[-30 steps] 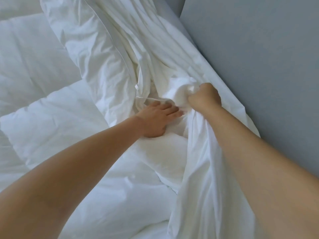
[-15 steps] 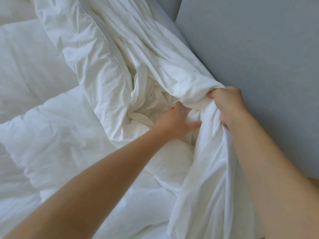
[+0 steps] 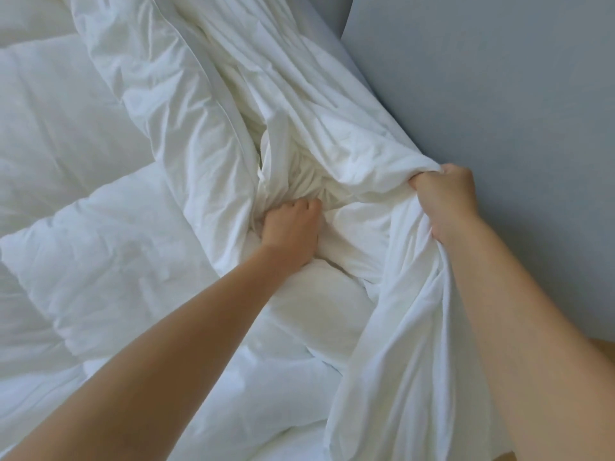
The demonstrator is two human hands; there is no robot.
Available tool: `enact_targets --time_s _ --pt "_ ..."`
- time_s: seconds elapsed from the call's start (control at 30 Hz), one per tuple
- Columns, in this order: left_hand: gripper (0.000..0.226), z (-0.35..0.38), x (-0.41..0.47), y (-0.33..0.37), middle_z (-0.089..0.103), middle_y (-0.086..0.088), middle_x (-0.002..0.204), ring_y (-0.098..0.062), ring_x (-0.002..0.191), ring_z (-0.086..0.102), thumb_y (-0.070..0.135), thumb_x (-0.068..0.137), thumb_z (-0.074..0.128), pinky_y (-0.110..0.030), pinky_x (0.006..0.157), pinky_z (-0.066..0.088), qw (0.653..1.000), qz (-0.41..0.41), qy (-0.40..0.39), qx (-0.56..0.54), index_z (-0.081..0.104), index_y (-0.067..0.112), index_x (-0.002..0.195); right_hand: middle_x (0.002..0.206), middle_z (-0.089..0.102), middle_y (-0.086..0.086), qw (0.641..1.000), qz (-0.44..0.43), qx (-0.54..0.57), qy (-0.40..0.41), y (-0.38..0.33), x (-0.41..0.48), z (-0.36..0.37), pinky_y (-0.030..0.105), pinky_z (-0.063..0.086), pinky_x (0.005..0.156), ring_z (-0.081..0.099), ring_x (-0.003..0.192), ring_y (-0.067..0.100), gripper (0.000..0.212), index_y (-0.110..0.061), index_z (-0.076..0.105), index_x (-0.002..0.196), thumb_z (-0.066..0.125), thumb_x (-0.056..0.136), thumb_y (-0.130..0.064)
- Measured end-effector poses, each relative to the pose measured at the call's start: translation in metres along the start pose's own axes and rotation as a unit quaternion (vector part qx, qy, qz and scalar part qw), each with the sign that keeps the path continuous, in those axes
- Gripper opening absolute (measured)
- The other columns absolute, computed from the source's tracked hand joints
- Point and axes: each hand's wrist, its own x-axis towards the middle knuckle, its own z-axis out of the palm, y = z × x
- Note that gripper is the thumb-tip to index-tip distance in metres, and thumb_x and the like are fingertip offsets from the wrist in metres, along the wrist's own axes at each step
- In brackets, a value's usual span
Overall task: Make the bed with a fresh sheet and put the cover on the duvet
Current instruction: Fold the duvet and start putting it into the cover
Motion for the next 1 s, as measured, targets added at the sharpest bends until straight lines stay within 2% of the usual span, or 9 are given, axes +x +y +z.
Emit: enact_targets --time_s 0.1,0.27,0.37,0.43,0.53,0.63,0.8,0.87,1.0 --pt "0.022 0.0 -0.002 -0.002 0.059 -0.012 0.111 -0.033 0.099 0.057 0.017 0.095 0.043 -0.037 0.076 0.044 0.99 -0.046 -0.043 -0.122 0.052 0.007 0.112 0.093 0.059 -0.002 0.993 0.01 -0.087 -0.078 0.004 -0.002 0.002 0.024 0.04 0.051 0.056 0.075 0.014 0.055 -0.008 0.054 0.118 0.073 0.072 -0.033" --pt "0.01 -0.004 -0.002 0.011 0.061 0.008 0.076 -0.006 0.071 0.057 0.021 0.09 0.06 -0.015 0.061 0.042 0.866 -0.163 -0.007 -0.472 0.064 0.018 0.081 0.142 0.032 0.014 0.913 -0.025 -0.355 -0.201 0.031 -0.03 0.034 0.046 0.039 0.101 0.04 0.127 0.033 0.142 -0.029 -0.023 0.145 0.084 0.054 -0.054" --pt "0.012 -0.003 -0.003 0.011 0.059 0.012 0.065 0.006 0.053 0.054 0.017 0.082 0.07 -0.005 0.052 0.04 0.788 -0.183 0.011 -0.587 0.064 0.023 0.074 0.121 0.054 0.014 0.909 -0.103 -0.387 -0.118 0.044 -0.043 0.049 0.037 0.046 0.083 0.055 0.11 0.035 0.091 -0.018 0.009 0.147 0.069 0.08 -0.033" --pt "0.005 0.002 -0.007 -0.002 0.06 0.008 0.069 -0.002 0.063 0.055 0.012 0.085 0.065 -0.01 0.061 0.042 0.837 -0.181 0.002 -0.516 0.066 0.017 0.084 0.106 0.062 0.013 0.956 -0.115 -0.268 0.006 0.042 -0.027 0.028 0.031 0.037 0.072 0.059 0.101 0.035 0.044 -0.011 0.044 0.123 0.061 0.082 -0.015" --pt "0.023 0.011 -0.013 -0.023 0.065 -0.007 0.102 -0.024 0.092 0.059 0.01 0.092 0.046 -0.03 0.085 0.046 0.949 -0.19 -0.058 -0.243 0.06 0.012 0.109 0.1 0.053 -0.004 0.981 -0.118 -0.075 0.134 0.035 -0.012 -0.022 0.012 0.032 0.064 0.056 0.092 0.024 0.039 -0.013 0.051 0.113 0.059 0.076 -0.002" --pt "0.032 0.006 -0.01 -0.018 0.057 -0.01 0.123 -0.034 0.112 0.055 0.014 0.096 0.041 -0.04 0.093 0.044 0.982 -0.163 -0.078 -0.061 0.047 0.012 0.127 0.104 0.05 -0.008 0.983 -0.105 -0.097 0.116 0.033 -0.017 -0.035 0.015 0.036 0.065 0.05 0.089 0.015 0.039 -0.009 0.053 0.118 0.057 0.079 -0.003" --pt "0.041 0.002 -0.015 0.001 0.049 -0.01 0.129 -0.033 0.119 0.045 0.022 0.089 0.05 -0.04 0.096 0.032 0.988 0.068 0.07 -0.117 0.049 0.012 0.129 0.063 0.05 -0.001 0.995 -0.056 -0.076 0.038 0.026 -0.025 -0.025 0.017 0.034 0.039 0.044 0.053 0.014 0.008 -0.007 0.055 0.076 0.048 0.078 -0.003" --pt "0.052 0.01 -0.012 0.001 0.031 -0.006 0.15 -0.03 0.14 0.022 0.037 0.094 0.042 -0.045 0.11 0.016 0.987 0.153 -0.043 -0.035 0.036 0.018 0.142 0.075 0.06 -0.001 1.0 0.017 -0.01 -0.018 0.019 -0.029 -0.027 0.02 0.041 0.049 0.055 0.062 0.014 0.015 -0.013 0.058 0.081 0.05 0.077 -0.002" --pt "0.073 0.025 0.01 -0.013 -0.014 0.0 0.159 -0.025 0.145 -0.016 0.062 0.094 0.021 -0.045 0.116 -0.008 0.972 -0.004 -0.225 0.071 -0.007 0.026 0.151 0.074 0.069 0.002 0.986 0.109 0.109 -0.065 0.005 -0.038 -0.041 0.026 0.051 0.062 0.066 0.069 0.019 0.014 -0.013 0.064 0.077 0.057 0.072 -0.002"
